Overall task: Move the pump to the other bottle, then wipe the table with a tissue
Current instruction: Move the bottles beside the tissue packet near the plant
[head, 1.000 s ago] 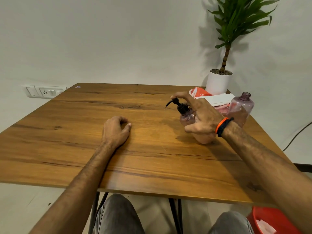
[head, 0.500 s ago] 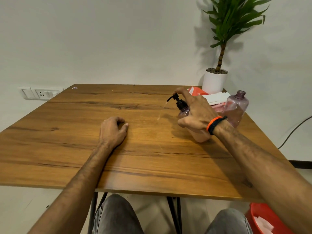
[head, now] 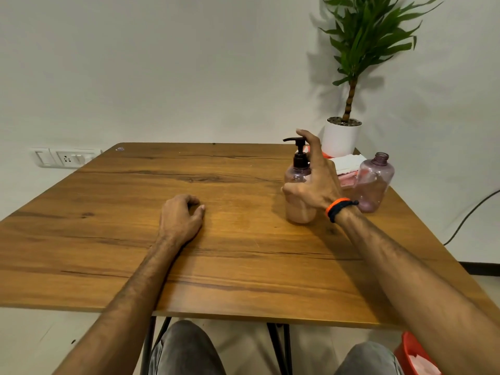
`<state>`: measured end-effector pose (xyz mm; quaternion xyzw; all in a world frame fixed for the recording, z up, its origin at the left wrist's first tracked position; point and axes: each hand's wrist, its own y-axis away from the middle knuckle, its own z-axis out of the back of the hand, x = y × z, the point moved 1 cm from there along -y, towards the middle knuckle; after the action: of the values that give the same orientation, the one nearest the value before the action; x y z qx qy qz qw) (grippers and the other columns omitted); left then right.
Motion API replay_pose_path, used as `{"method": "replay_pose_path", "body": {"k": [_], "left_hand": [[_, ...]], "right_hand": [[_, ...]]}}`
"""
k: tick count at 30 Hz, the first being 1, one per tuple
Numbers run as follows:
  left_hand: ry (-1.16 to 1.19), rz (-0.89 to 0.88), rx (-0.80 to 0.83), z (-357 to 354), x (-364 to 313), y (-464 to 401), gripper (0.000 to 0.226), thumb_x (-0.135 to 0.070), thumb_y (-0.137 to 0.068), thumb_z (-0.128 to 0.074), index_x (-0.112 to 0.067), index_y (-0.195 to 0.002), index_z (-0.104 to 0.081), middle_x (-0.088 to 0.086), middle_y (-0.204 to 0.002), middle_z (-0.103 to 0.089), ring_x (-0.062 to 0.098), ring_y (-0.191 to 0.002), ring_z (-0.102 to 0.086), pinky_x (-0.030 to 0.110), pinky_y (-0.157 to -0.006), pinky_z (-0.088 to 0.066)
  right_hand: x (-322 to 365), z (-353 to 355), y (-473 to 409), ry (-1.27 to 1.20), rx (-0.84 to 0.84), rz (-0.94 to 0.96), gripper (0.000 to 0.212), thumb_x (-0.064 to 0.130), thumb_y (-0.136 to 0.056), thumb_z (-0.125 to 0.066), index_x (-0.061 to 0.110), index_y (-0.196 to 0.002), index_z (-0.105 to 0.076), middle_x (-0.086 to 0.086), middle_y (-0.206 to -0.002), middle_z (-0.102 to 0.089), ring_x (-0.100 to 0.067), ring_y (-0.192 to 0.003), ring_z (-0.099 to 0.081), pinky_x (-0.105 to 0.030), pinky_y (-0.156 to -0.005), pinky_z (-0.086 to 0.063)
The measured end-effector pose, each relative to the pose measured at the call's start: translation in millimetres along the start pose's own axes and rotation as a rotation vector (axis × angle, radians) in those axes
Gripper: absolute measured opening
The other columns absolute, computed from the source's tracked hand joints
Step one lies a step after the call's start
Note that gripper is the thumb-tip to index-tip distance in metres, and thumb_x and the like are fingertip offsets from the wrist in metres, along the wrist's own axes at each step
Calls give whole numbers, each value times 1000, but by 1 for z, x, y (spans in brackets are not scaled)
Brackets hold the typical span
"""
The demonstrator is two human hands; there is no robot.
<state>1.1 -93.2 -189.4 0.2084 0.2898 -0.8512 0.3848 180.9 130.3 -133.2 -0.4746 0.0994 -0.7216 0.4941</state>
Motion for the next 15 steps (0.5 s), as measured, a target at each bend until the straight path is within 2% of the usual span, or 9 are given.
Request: {"method": "replay_pose_path", "body": {"k": [2, 4, 5, 7, 9, 11, 15], "left_hand": [[-1, -5, -3, 0, -1, 1, 31, -23, -88, -64, -4, -112, -68, 13, -117, -69, 27, -112, -61, 33, -99, -47], [-3, -12, -3, -1, -2, 2, 30, -22, -89, -64, -3, -112, -68, 13, -117, -68, 27, -112, -61, 33, -100, -46], [-2, -15, -2, -1, -2, 1, 30, -22, -89, -64, -3, -112, -68, 13, -117, -68, 27, -112, -61, 33, -100, -46], [-1, -19, -1, -1, -1, 1, 30, -23, -89, -64, -3, -112, -68, 13, -117, -68, 27, -112, -61, 33, -100, -46], [-7, -21, 2, -1, 0, 0, 31, -24, -89, -64, -4, -112, -68, 12, -117, -68, 27, -111, -61, 33, -99, -46], [-4, -21, 5, -2, 2, -1, 30, -24, -89, -64, -4, -112, -68, 12, -117, -69, 27, -111, -61, 33, -99, -46], [-21, -23, -24, -4, 3, -1, 30, -24, -88, -64, -5, -110, -69, 12, -115, -69, 28, -110, -62, 32, -96, -46]], "right_hand": [[-1, -5, -1, -28, -36, -25, 108, 22, -53, -81, 44, -140, -21, 3, -85, -65, -9, -75, -65, -11, -64, -49], [-1, -11, 1, -22, -60, -21, 107, 26, -54, -82, 43, -141, -21, 11, -86, -61, -5, -78, -63, -4, -65, -44], [0, -13, 1, -17, -61, -16, 106, 27, -56, -83, 42, -141, -22, 13, -90, -60, -6, -81, -62, -4, -68, -45], [0, -17, 3, -13, -42, -27, 103, 28, -59, -84, 39, -141, -22, 7, -102, -59, -16, -93, -63, -23, -79, -55], [-2, -18, 4, -6, -15, -58, 99, 31, -62, -84, 34, -139, -23, 0, -114, -59, -22, -105, -61, -40, -88, -56], [-4, -18, 6, -16, 9, -107, 98, 37, -64, -85, 32, -139, -22, -2, -123, -56, -24, -111, -59, -45, -93, -54], [-10, -13, 19, -17, 56, -199, 112, 47, -60, -87, 31, -145, -16, -5, -141, -47, -26, -126, -50, -46, -104, -46]]}}
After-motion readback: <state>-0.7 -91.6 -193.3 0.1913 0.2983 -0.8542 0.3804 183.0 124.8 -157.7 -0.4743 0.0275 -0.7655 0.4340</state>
